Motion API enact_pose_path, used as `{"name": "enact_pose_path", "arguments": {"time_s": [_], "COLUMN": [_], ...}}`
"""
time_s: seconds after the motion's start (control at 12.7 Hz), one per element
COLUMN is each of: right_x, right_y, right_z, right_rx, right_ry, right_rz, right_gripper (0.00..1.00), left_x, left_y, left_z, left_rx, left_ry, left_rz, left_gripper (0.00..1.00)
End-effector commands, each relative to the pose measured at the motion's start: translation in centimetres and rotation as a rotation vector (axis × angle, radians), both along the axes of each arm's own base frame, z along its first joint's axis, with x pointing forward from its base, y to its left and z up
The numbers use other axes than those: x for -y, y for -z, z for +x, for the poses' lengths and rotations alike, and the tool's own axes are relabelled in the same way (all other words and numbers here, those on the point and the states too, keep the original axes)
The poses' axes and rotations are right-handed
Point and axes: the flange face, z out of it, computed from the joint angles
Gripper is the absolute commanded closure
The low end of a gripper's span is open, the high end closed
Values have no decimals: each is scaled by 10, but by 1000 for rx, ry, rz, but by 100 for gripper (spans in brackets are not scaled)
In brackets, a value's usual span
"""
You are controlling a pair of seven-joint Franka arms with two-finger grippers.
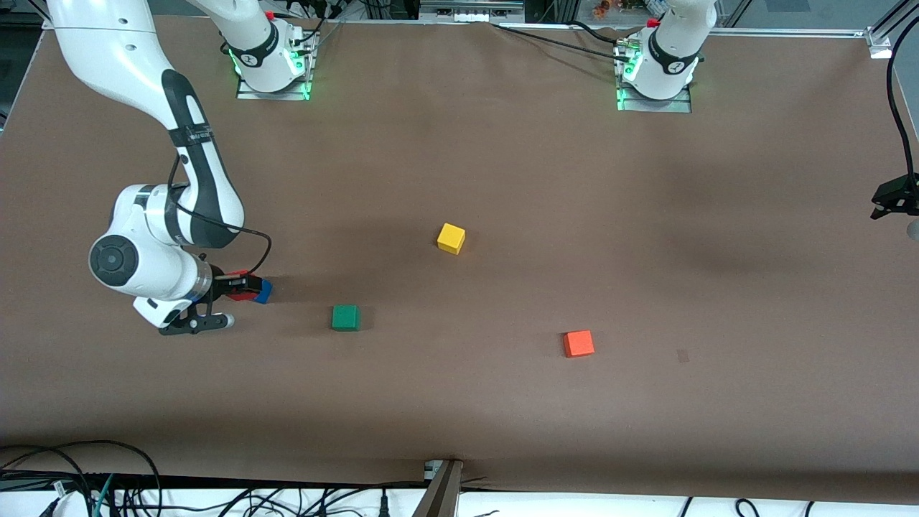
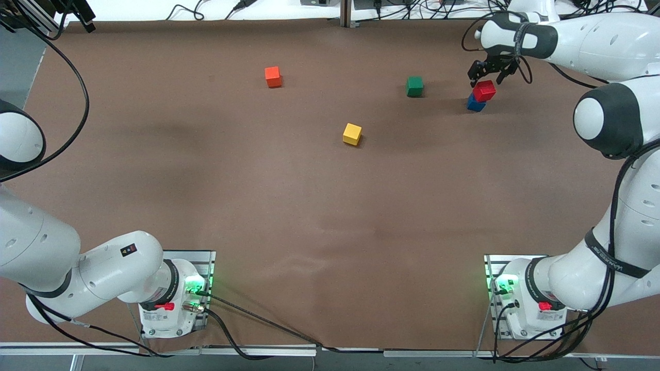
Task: Pass red block to right arm, stack on blue
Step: 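Open the right gripper and release the red cube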
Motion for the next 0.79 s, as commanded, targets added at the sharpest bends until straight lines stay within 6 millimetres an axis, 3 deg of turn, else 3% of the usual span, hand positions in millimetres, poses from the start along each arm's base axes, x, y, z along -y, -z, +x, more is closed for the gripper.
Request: {"name": "enact_pose_path", "arguments": {"time_s": [0.0, 0.16, 0.32, 0.55, 0.71], "right_x": [-2, 6, 21, 34, 44], "right_y": [-57, -113, -158, -208, -229], "right_z": [16, 26, 19, -7, -22], "right_rx": [-1, 2, -24, -76, -112], "right_ry": [-23, -34, -51, -22, -7], "right_rz": [-4, -6, 0, 24, 30], "right_gripper": [0, 0, 0, 0, 0], "left_x": [6, 25, 30, 20, 37], "left_y": [-5, -8, -23, -42, -41], "left_z": [-6, -10, -23, -59, -81], "left_rx": [-28, -30, 0, 22, 52], "left_ry": [-64, -184, -291, -420, -506], "left_rz": [17, 12, -18, -122, -119], "left_gripper": [0, 0, 0, 0, 0]}}
